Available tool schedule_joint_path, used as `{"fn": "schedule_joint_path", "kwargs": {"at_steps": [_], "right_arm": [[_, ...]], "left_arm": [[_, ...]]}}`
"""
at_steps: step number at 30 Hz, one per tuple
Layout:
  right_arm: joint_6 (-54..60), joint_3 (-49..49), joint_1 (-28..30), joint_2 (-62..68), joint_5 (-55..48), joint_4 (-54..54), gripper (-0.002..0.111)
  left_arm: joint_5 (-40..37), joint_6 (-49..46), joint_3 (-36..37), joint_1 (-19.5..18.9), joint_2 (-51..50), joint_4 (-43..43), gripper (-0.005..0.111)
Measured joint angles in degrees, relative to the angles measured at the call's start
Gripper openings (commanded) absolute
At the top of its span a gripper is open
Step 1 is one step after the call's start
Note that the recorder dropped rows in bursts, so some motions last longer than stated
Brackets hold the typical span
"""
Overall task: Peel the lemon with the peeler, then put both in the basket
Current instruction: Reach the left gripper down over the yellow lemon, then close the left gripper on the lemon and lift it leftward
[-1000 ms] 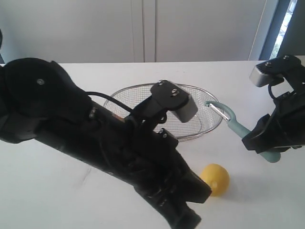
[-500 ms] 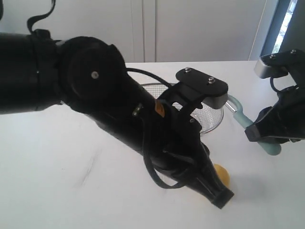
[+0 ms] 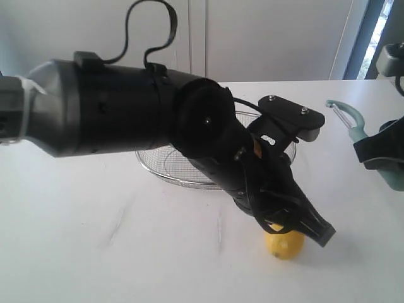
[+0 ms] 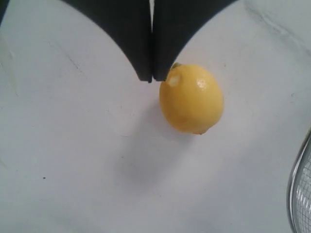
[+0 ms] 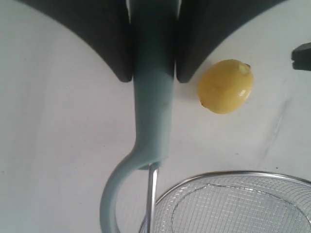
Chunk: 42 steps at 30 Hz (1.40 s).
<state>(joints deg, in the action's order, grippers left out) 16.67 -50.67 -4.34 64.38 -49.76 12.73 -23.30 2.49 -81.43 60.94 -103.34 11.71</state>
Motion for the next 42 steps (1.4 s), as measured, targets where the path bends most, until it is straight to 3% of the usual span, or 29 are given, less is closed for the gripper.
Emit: {"fn": "schedule_joint_path", "kwargs": {"at_steps": [4,8,10,42], "right_arm": [[-0.12,0.00,0.00,-1.97,0.25,-0.08,0.000],[-0.12,0.00,0.00,-2.75,0.48,-0.12,0.000],[-0.12,0.00,0.00,-2.75,0.47,-0.12,0.000],[-0.21,0.00,0.00,-2.75,0.60,1.60,0.000]], "left_arm": [[1.79,-0.03,-0.09,0.00,-2.04,0.00,0.036],[2.62,-0.03,-0.09,0.00,-2.31,-0.11,0.079],[2.77,-0.03,-0.13,0.00,-2.31,-0.20,0.088],[13.47,-0.03,-0.22,0.00,-15.22,-0.84,0.090]]}}
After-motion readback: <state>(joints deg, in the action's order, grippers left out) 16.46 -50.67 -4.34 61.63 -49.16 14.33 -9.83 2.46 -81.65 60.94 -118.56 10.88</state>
